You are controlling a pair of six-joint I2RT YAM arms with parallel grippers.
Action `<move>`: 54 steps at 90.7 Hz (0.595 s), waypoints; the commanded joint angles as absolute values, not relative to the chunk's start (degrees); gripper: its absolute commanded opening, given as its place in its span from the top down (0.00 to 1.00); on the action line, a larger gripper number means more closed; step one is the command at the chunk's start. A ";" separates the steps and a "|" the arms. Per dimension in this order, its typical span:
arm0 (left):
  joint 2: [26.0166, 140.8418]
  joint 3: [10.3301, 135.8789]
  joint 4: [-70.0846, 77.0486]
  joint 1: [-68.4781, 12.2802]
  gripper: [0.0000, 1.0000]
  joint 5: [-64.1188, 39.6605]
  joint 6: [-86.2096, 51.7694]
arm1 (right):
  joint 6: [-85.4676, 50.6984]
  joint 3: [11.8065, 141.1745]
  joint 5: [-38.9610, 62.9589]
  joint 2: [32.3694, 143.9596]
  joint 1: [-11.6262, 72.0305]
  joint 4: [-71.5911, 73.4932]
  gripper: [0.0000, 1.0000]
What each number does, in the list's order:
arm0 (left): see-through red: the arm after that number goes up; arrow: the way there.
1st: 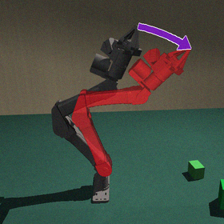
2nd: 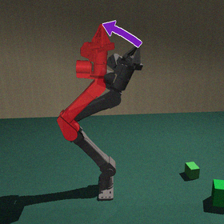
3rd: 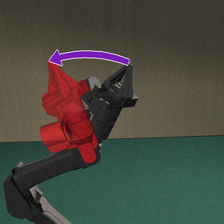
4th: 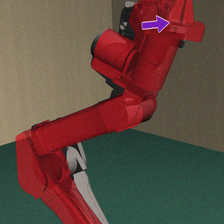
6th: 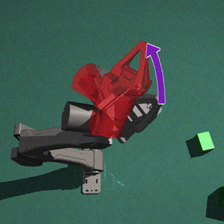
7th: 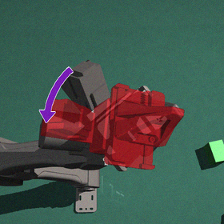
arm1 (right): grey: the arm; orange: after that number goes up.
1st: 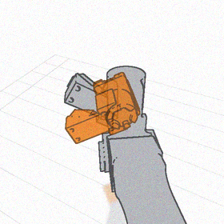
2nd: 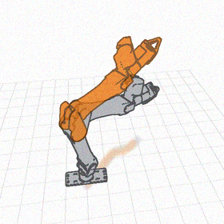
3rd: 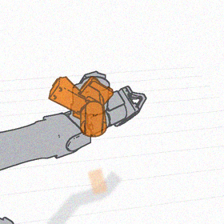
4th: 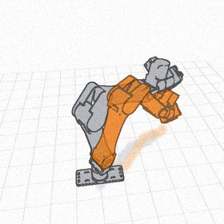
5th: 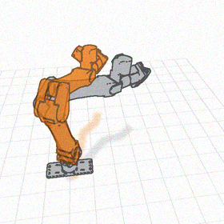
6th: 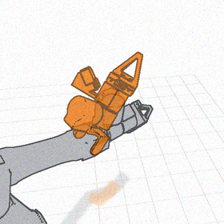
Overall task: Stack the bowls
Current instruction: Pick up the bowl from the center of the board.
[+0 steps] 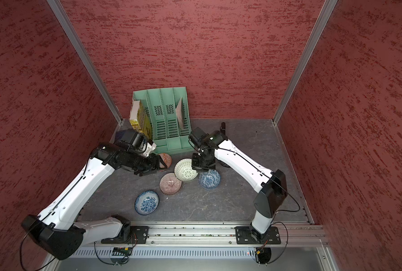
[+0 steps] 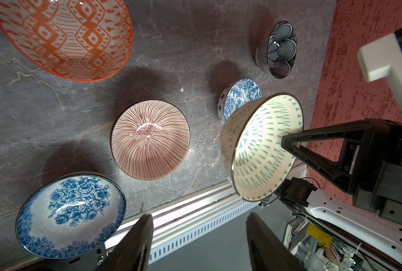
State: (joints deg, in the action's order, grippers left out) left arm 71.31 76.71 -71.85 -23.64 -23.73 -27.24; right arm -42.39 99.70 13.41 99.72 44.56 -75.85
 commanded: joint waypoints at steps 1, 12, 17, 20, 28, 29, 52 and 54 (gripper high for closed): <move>72.58 77.73 -73.10 -25.03 0.37 -21.83 -27.02 | -41.57 103.45 14.72 100.62 46.37 -75.08 1.00; 73.66 76.35 -73.26 -25.77 0.44 -21.11 -26.38 | -41.58 105.32 15.49 102.26 47.43 -75.03 1.00; 74.10 75.71 -73.02 -26.21 0.47 -21.01 -26.37 | -41.55 106.02 15.76 102.82 47.82 -75.14 1.00; 74.29 75.41 -72.65 -26.52 0.47 -21.12 -26.37 | -41.50 106.43 15.88 103.28 48.08 -75.21 1.00; 74.95 74.70 -71.82 -27.26 0.54 -21.05 -26.45 | -41.39 107.53 16.10 104.03 48.38 -75.39 1.00; 75.01 74.61 -71.77 -27.25 0.55 -20.98 -26.45 | -41.35 107.64 16.14 104.09 48.45 -75.40 1.00; 76.02 74.09 -71.90 -27.77 0.72 -19.13 -26.53 | -41.23 108.23 16.42 105.12 49.00 -75.45 1.00; 75.96 74.09 -72.01 -27.73 0.73 -18.91 -26.56 | -41.16 108.25 16.43 105.23 49.03 -75.44 1.00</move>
State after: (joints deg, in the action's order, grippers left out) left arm 75.85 74.63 -72.23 -27.44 -20.40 -27.07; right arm -41.91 106.13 15.07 105.21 48.21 -76.16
